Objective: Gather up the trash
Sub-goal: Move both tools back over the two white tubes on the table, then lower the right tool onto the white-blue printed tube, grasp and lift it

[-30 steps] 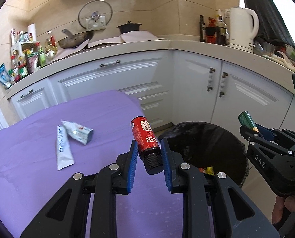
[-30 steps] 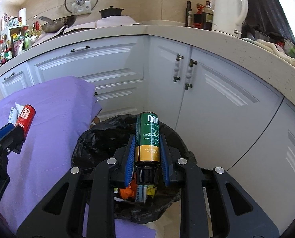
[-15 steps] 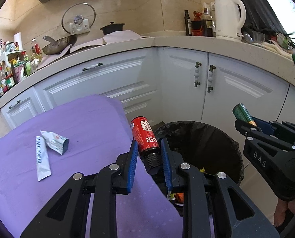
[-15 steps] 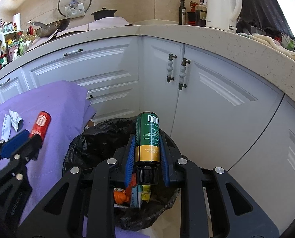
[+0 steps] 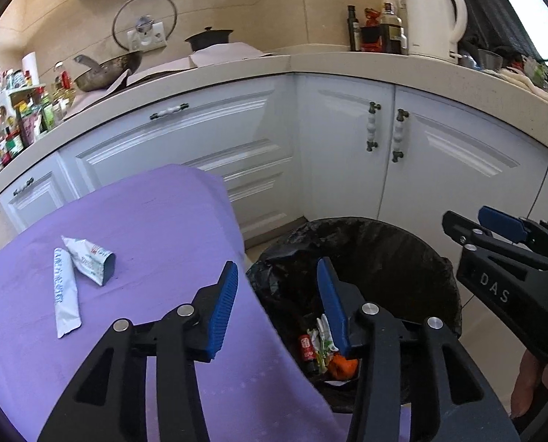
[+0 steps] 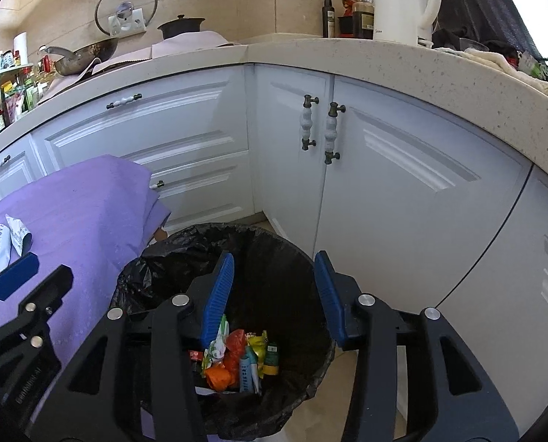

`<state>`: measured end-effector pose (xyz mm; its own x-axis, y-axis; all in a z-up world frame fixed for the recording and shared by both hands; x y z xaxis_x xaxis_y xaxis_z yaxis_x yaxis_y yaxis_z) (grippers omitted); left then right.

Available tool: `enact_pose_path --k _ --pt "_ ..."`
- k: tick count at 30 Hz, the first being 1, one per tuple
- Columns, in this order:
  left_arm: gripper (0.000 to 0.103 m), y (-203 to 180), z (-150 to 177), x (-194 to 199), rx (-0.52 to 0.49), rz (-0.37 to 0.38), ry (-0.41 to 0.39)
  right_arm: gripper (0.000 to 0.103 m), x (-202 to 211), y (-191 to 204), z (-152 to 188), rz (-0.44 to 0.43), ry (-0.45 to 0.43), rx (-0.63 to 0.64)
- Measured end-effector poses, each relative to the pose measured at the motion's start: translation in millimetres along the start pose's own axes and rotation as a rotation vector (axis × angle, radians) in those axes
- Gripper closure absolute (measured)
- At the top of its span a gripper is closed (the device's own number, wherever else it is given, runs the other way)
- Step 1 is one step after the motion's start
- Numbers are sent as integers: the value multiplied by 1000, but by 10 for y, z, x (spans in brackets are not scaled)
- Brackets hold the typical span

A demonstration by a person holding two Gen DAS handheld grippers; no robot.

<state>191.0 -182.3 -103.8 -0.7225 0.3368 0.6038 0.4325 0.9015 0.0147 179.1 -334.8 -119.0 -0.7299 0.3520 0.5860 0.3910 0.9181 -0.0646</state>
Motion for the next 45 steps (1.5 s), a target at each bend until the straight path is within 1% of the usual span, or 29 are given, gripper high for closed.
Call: enact_pose_path --k 2,8,11,17,19,21,25,33,37,45 --pt "54 56 13 30 16 -8 6 59 11 23 4 -3 1 4" --pt "54 221 57 160 36 -41 2 59 58 150 15 -19 1 17" --pt "50 329 75 226 52 -61 -5 58 70 247 17 -32 3 30" --pt "49 676 168 354 89 -126 -8 57 96 534 8 -82 11 62" --pt "47 822 207 390 106 -157 -3 56 112 698 -11 -104 7 84" --pt "46 949 237 419 126 -178 2 50 128 863 -27 -126 3 108" --pt "43 1289 328 530 177 -242 4 50 167 1236 -63 -176 -3 160" --pt "41 1946 506 703 277 -349 14 50 180 1968 -94 -265 -3 255" --pt "41 2252 612 779 313 -408 23 49 165 2318 -97 -300 2 300" --pt "40 2776 778 944 388 -492 27 47 130 2953 -84 -348 9 385"
Point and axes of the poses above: each gripper's, at about its wrist camera, not at the fingertips, and x roughly against the way its jaws point, y to its left, z to its underside, the point moved 7 cm from there along -x, roughly the way its jaws point, and after that the axes turned 7 degrees about z, right-handed, at the moved point
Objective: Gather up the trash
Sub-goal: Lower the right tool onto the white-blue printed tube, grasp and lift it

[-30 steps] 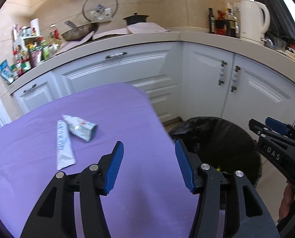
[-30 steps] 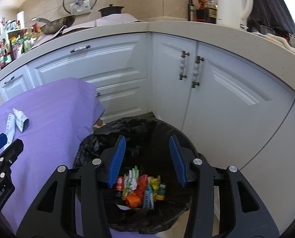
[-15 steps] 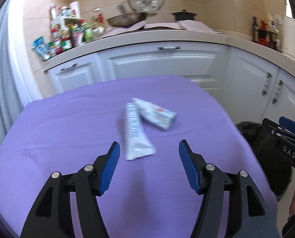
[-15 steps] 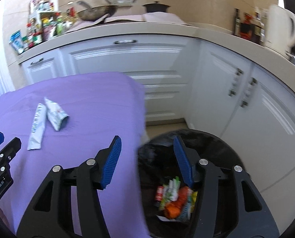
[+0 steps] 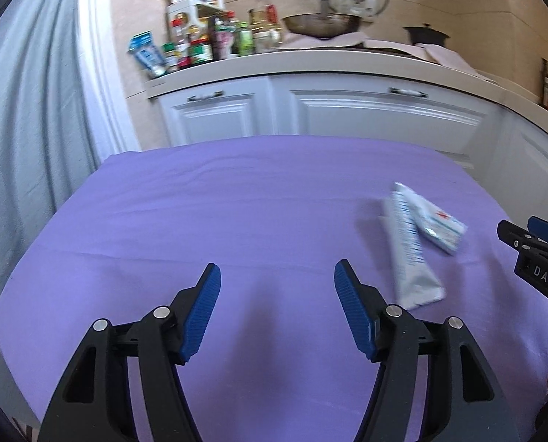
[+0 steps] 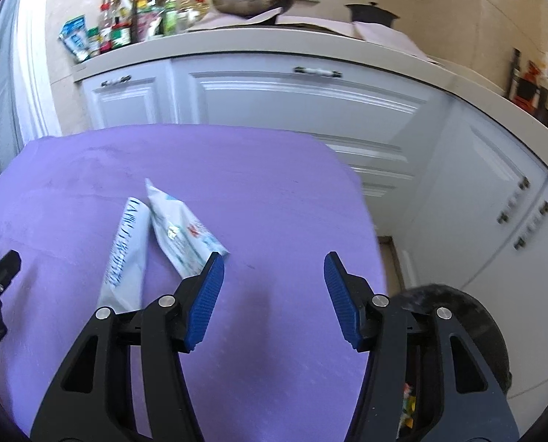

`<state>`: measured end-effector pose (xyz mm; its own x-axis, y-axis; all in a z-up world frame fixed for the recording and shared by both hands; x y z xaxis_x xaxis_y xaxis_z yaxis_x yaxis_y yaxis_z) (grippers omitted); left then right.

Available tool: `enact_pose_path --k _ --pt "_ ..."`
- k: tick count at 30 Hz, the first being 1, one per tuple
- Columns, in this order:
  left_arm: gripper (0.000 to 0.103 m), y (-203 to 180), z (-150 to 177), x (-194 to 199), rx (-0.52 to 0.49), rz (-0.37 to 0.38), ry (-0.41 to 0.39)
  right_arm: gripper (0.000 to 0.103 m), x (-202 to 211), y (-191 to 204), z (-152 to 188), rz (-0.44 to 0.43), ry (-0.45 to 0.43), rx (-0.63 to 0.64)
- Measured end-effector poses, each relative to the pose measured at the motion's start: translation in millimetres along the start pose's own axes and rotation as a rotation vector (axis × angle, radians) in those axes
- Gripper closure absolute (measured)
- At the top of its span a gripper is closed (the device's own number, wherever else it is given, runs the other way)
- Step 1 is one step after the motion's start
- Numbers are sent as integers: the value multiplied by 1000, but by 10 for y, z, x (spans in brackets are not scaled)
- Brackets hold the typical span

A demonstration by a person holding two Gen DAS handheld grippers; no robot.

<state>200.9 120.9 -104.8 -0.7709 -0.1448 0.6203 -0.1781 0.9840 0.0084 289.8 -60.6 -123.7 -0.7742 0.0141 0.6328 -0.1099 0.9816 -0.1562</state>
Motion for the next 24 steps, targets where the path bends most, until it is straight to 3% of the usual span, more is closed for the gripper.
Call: enact_pose_path --k 4,13,16,18,24 --pt "39 245 -14 -42 26 -40 6 40 -112 202 -66 -24 14 27" --pt "37 548 37 -106 82 -81 28 39 -397 525 -94 -65 84 117" --pt "36 566 57 -128 90 -77 35 58 -433 542 -75 -71 106 122" --pt "36 581 61 -138 94 -74 38 79 -477 550 -44 -84 133 127" --pt "36 573 69 -145 94 -67 40 100 -438 546 -17 -106 129 136"
Point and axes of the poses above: each gripper's, at about its wrist camera, not at the fingertips, and x roughly against the way its jaws point, y to its left, z to its underside, the point moved 7 cm from there along -x, roughly the way its jaws point, and after that the axes turned 7 degrees about z, right-handed, at the moved point
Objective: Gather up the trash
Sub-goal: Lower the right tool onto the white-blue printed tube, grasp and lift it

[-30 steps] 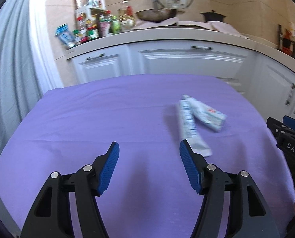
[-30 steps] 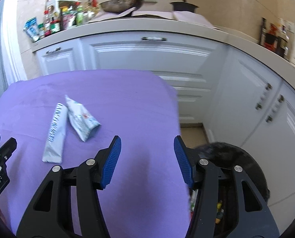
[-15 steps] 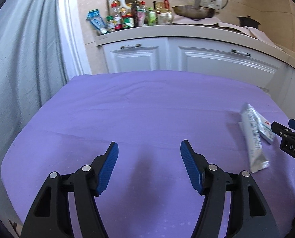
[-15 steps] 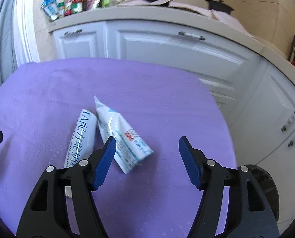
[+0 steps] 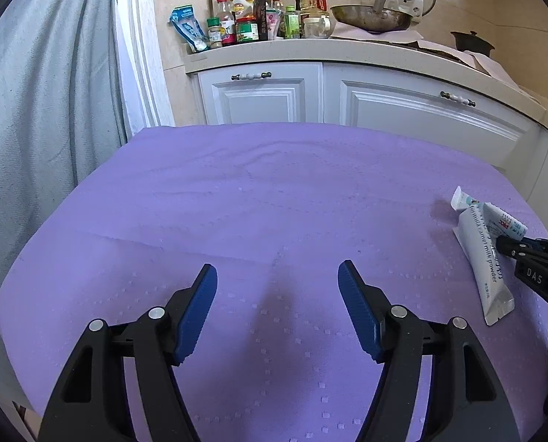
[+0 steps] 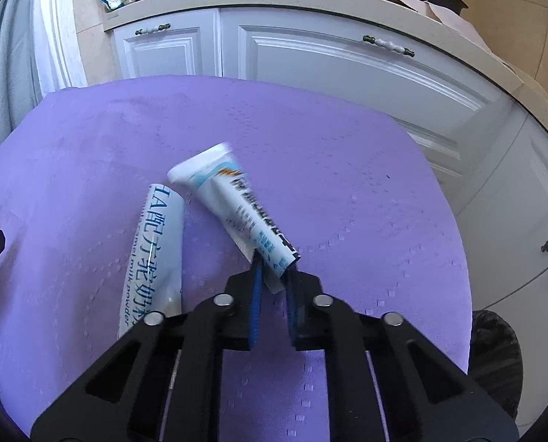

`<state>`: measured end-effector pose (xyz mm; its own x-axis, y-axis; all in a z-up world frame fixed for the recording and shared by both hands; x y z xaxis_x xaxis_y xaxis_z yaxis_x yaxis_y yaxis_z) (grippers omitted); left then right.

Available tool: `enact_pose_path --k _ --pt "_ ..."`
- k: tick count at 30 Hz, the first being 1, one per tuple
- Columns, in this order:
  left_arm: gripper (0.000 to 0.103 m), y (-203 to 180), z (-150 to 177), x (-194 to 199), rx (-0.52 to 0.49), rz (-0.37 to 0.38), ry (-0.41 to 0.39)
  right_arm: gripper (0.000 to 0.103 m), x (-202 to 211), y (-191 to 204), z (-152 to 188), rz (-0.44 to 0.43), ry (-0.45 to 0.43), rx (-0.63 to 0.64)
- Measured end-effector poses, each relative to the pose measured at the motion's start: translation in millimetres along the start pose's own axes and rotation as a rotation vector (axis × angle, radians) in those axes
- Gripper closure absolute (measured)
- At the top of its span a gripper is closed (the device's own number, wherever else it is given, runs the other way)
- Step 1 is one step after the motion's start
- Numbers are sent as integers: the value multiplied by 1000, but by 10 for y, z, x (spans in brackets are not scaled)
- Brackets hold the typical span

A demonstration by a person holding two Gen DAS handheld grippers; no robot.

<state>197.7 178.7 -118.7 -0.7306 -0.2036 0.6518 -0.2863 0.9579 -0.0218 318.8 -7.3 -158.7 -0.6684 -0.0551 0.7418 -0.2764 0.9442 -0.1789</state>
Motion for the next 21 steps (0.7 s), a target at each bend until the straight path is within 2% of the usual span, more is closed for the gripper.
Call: enact_pose_path --k 9,21 --pt "36 -102 24 24 -13 21 -3 101 162 -136 78 32 -35 -40" --pt "36 -693 109 124 -79 132 10 101 506 -603 458 122 -53 -142"
Point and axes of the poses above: each gripper's, at about its wrist camera, not at the fingertips, and x roughly against the way its jaws point, y to its left, z to its underside, the point moved 7 cm from there along -x, roughly the way its jaws point, and after that the axes turned 7 degrees about z, right-handed, at the moved point
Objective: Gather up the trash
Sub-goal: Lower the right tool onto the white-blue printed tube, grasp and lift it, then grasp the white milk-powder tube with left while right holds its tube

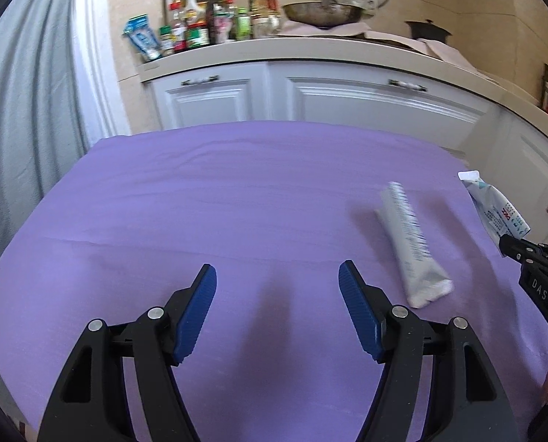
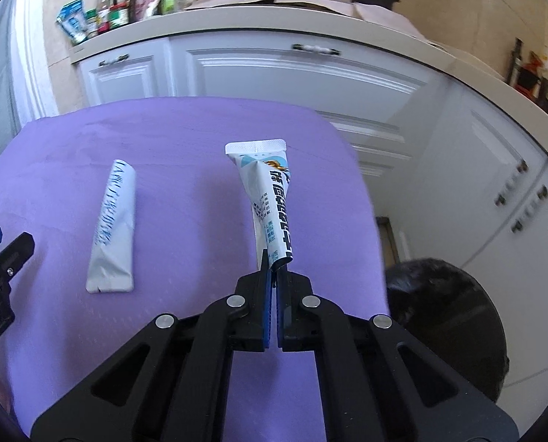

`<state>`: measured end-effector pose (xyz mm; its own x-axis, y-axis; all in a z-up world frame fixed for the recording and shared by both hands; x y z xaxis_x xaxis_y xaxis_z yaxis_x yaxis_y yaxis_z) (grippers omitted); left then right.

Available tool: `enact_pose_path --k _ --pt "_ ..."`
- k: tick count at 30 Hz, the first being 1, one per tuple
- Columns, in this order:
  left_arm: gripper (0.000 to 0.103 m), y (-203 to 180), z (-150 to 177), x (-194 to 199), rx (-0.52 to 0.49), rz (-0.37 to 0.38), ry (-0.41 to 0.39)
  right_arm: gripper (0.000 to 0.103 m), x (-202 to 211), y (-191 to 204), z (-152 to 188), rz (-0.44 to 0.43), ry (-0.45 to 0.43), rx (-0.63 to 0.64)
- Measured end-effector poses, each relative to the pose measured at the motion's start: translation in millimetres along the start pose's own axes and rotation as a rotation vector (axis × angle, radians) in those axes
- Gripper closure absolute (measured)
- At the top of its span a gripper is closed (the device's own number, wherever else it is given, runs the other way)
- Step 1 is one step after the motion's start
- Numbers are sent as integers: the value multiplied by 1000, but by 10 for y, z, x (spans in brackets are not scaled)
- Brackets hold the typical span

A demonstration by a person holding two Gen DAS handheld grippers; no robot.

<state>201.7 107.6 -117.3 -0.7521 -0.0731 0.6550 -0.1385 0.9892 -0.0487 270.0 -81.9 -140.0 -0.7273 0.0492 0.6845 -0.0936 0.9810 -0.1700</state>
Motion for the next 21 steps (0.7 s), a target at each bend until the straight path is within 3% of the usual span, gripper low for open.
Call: enact_pose_path --k 12,21 --pt "31 -755 -23 -87 -120 89 24 101 102 -293 168 -2 5 -59" --pt "29 -949 37 -396 -148 98 136 101 93 -355 185 -23 9 -76"
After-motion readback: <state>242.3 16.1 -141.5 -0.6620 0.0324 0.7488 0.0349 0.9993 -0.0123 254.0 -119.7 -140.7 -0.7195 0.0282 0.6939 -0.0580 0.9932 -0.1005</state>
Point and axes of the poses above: each gripper's, at about its wrist camera, not at the fingertips, and x roughly against the way its jaws point, y to its left, z to its underside, the point moved 7 cm from there along -x, roughly the way its jaws point, and after that the axes turned 7 degrees about z, right-handed, at the moved point
